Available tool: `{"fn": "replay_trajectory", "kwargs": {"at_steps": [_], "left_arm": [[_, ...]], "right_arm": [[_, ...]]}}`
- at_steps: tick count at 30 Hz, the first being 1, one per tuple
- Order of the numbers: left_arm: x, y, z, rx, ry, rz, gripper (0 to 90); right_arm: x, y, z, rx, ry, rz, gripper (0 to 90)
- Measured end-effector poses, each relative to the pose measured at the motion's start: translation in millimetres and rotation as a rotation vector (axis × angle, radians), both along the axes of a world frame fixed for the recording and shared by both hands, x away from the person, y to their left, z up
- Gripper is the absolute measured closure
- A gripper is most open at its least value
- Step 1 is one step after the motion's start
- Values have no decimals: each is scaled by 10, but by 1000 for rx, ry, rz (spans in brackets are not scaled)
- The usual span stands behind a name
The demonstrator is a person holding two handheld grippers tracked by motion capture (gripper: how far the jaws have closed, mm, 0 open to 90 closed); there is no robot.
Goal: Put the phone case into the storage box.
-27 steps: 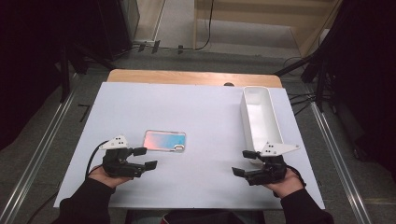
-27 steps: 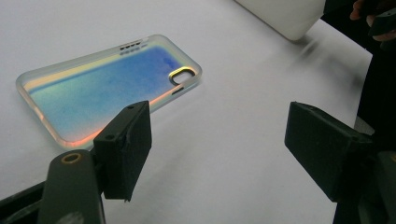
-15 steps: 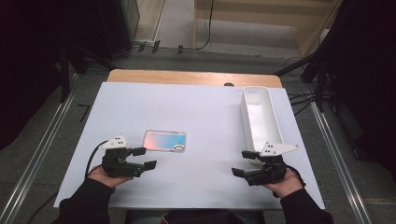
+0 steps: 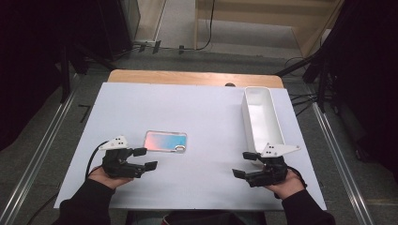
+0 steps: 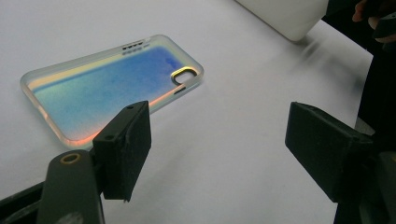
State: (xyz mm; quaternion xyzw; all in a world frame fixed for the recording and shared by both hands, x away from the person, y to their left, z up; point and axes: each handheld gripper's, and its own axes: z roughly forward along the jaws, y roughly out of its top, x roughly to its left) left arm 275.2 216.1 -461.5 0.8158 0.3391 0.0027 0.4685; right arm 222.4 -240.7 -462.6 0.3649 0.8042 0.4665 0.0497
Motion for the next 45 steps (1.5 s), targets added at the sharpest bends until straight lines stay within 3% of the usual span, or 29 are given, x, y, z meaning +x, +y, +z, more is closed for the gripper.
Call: {"fn": "replay_trajectory", "kwargs": {"at_steps": [5,14,22,29,39,45], "left_arm": [[6,-2,14,-11,4,3,226],[83,-10,45,26,-12,18,229],[215,-10,67,14,-8,45,229],[338,-31,83,33,10,47,259],[530,-97,102,60,-20,49,260],[680,-128,141,52,-29,52,285]], "right_arm": [[0,-2,0,2,0,1,191],[6,-23,3,4,-5,-3,191],[5,-22,2,3,-2,0,191],[6,-21,-1,0,-4,0,191],[7,-20,-5,-3,-3,1,191],[8,-21,-8,-6,-1,1,191]]}}
